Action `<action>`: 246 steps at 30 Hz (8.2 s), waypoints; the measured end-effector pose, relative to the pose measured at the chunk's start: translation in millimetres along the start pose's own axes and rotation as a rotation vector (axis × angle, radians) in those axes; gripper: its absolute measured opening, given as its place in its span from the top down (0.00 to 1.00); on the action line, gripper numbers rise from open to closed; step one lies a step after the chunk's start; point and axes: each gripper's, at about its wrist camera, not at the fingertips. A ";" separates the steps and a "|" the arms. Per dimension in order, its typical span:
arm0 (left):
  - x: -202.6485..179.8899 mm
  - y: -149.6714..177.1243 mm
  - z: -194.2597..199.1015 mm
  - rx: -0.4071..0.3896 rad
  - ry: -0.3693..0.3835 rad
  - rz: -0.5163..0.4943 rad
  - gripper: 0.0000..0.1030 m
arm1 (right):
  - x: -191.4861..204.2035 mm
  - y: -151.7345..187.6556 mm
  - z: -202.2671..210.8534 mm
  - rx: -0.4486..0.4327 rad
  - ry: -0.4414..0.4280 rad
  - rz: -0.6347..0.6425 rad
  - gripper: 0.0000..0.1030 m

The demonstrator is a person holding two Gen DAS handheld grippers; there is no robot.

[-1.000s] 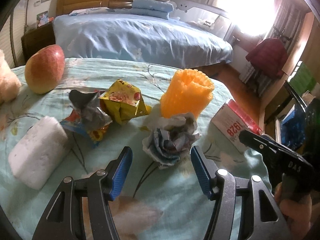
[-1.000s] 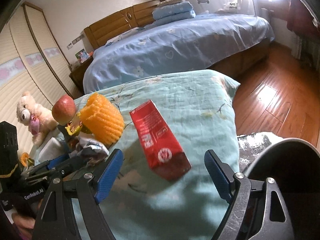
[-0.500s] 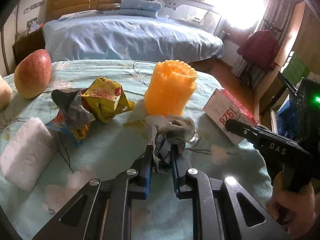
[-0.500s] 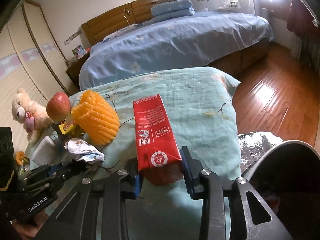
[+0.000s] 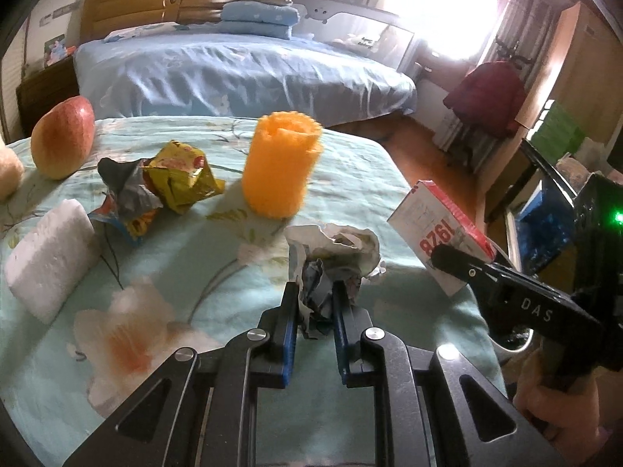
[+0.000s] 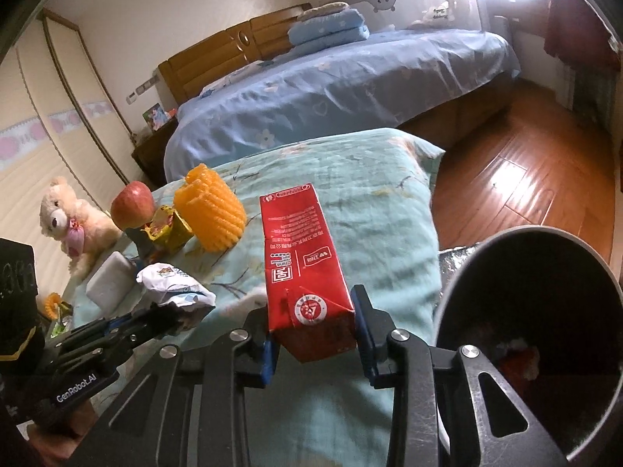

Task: Collect trash
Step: 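Carry the carton and wrapper over the trash bin and open both tools, then move both open tools back over the table toward the foam block, then grasp the white foam block with left tool while right tool grasps orange mesh net, then carry the foam block and orange mesh net over the trash bin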

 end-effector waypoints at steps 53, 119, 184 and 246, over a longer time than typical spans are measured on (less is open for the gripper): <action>-142.3 10.2 -23.2 0.059 0.090 -0.202 0.86 | -106.2 76.6 87.2 -0.100 0.134 -0.234 0.68; -175.7 -18.4 -61.8 0.085 0.071 -0.241 0.61 | -148.4 51.3 69.4 -0.041 0.151 -0.298 0.54; 84.5 58.8 69.7 -0.067 -0.245 0.259 0.41 | 69.4 2.0 -33.7 0.051 -0.099 0.079 0.24; -4.4 37.0 32.8 -0.041 -0.120 -0.001 0.72 | 1.5 21.8 18.2 -0.045 -0.018 -0.058 0.71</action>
Point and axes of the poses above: each gripper's, at about its wrist camera, not at the fingertips, and z roughly against the way its jaws point, x to its left, y to its underside, and after that the axes turned 15 degrees about x, right-handed
